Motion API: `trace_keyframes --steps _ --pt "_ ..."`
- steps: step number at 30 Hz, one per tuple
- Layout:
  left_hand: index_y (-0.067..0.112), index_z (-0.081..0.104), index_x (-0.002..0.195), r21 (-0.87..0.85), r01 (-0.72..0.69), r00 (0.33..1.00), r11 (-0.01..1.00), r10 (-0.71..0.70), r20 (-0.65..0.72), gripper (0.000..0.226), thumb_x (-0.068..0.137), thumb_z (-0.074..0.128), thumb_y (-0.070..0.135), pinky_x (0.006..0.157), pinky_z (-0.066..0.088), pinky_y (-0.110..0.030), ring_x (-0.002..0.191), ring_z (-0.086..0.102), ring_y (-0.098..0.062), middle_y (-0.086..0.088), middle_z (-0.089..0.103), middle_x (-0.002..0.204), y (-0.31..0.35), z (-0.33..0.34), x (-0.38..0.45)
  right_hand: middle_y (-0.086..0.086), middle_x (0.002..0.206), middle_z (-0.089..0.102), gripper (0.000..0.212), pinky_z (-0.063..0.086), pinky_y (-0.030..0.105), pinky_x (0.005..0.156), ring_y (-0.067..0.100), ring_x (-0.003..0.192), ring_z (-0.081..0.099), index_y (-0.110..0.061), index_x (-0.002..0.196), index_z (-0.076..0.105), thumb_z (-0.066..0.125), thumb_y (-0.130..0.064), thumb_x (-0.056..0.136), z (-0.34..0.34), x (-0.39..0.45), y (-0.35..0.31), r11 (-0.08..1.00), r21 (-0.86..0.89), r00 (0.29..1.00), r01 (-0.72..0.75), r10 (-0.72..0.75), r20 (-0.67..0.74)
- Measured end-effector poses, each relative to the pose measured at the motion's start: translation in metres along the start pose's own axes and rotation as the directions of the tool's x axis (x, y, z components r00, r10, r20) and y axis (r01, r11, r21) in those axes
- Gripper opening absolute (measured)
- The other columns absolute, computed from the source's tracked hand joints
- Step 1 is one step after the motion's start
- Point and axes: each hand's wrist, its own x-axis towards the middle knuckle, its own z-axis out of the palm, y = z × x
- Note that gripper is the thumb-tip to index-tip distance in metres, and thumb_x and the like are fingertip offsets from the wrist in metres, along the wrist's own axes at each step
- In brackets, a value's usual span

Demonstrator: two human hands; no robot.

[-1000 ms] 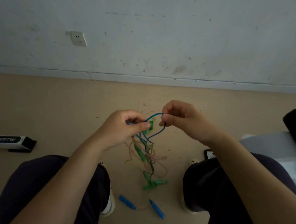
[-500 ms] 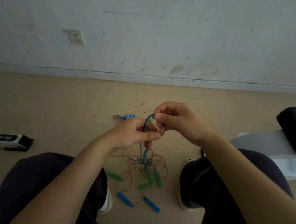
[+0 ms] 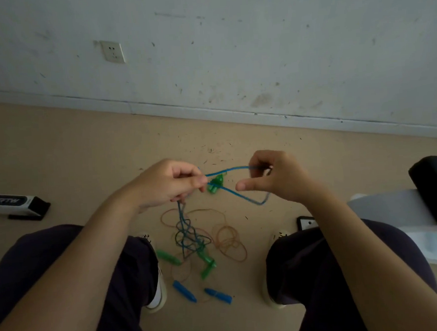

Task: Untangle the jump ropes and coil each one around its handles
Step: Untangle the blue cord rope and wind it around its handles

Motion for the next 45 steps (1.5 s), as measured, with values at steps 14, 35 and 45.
trace_keyframes --steps 14,35,45 --pt "0.013 0.072 0.091 0.106 0.114 0.986 0.988 -0.126 0.112 0.019 0.099 0.058 0.021 0.072 0.051 -0.03 0.065 0.062 -0.016 -0.001 0.067 0.068 -0.008 0.004 0.005 -0.002 0.066 0.058 0.01 0.042 0.013 0.055 0.005 0.056 0.053 -0.01 0.096 0.069 0.059 -0.01 0.096 0.013 -0.002 -0.015 0.998 -0.008 0.966 -0.06 0.06 0.251" --pt "0.033 0.065 0.062 -0.005 0.071 0.994 0.997 -0.07 0.088 0.041 0.101 0.053 0.031 0.049 0.027 -0.026 0.05 0.03 -0.011 0.006 0.037 0.056 -0.002 0.028 0.006 0.017 0.084 0.068 0.032 0.054 0.036 0.079 0.027 0.076 0.069 -0.017 0.111 0.057 0.075 -0.019 0.085 0.027 -0.009 -0.023 0.911 0.37 0.929 -0.181 0.034 0.369" --pt "0.016 0.073 0.082 0.262 0.142 0.988 0.954 -0.155 0.029 0.027 0.091 0.062 0.039 0.078 0.047 -0.023 0.061 0.058 -0.011 0.0 0.058 0.061 -0.003 -0.021 -0.005 -0.017 0.045 0.052 0.006 0.031 0.008 0.049 -0.001 0.043 0.044 -0.013 0.081 0.072 0.074 -0.016 0.085 0.001 -0.005 -0.016 0.977 0.186 0.991 -0.107 0.091 0.093"
